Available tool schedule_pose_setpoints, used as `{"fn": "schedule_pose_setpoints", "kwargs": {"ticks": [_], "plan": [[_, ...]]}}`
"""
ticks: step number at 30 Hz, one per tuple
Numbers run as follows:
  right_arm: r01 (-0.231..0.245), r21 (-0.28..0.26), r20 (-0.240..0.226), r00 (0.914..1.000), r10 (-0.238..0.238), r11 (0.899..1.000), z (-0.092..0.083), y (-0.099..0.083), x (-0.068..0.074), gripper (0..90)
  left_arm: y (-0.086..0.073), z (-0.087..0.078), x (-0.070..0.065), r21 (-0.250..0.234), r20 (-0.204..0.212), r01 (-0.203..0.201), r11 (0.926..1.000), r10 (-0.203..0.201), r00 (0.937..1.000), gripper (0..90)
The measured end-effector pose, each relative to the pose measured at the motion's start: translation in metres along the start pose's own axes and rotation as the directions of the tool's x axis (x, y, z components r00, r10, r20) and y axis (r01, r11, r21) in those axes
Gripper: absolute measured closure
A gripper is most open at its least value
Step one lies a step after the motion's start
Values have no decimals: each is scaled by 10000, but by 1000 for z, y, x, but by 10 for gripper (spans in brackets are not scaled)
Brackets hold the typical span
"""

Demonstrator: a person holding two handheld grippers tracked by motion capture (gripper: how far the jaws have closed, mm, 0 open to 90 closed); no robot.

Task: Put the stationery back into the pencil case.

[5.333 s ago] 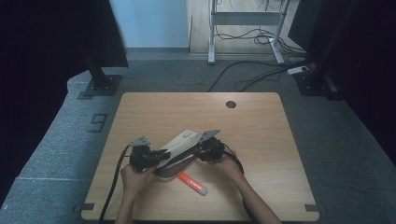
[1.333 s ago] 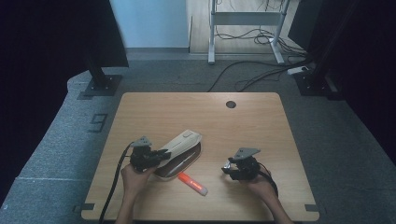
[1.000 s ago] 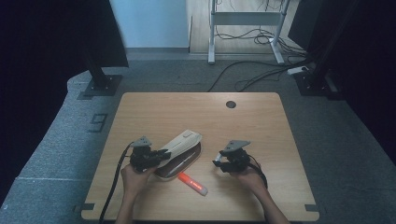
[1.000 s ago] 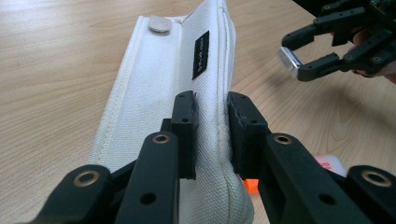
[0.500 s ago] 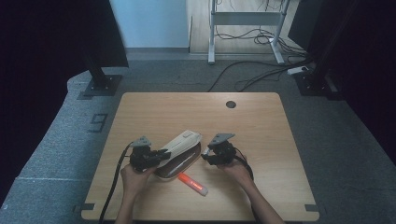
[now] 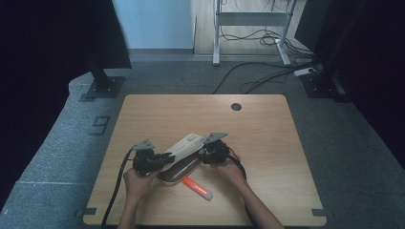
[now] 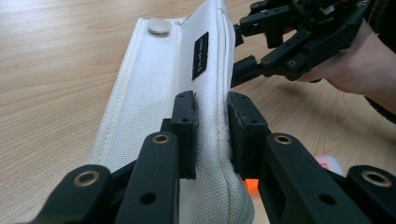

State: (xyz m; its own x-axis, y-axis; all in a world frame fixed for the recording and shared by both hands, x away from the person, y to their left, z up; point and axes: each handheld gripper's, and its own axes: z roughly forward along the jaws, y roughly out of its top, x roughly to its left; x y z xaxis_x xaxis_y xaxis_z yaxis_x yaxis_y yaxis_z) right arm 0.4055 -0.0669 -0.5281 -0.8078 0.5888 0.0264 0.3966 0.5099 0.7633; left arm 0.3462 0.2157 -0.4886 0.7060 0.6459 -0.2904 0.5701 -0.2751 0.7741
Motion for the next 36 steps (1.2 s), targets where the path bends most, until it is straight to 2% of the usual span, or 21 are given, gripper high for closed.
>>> {"fn": "schedule_pose_setpoints", "kwargs": {"ticks": [7, 17, 20, 23, 36], "plan": [[-118, -113, 108, 9999, 120, 9999, 11, 4, -2, 462, 0, 0, 0, 10, -4, -9, 10000, 9, 10000, 737], [-334, 113, -61, 9994, 335, 9994, 23, 7, -3, 449, 0, 0, 0, 11, 10, -34, 10000, 34, 10000, 737], [-406, 18, -182, 9990, 407, 9992, 21, 6, -5, 387, 0, 0, 0, 3, 16, -26, 10000, 26, 10000, 736], [-280, 0, -169, 9995, 280, 9996, 16, 6, -5, 358, 0, 0, 0, 3, 12, -29, 10000, 29, 10000, 736], [144, 37, -198, 9997, -143, 9999, -16, 1, 2, 372, 0, 1, 0, -27, -34, -69, 10000, 69, 10000, 734]]}}
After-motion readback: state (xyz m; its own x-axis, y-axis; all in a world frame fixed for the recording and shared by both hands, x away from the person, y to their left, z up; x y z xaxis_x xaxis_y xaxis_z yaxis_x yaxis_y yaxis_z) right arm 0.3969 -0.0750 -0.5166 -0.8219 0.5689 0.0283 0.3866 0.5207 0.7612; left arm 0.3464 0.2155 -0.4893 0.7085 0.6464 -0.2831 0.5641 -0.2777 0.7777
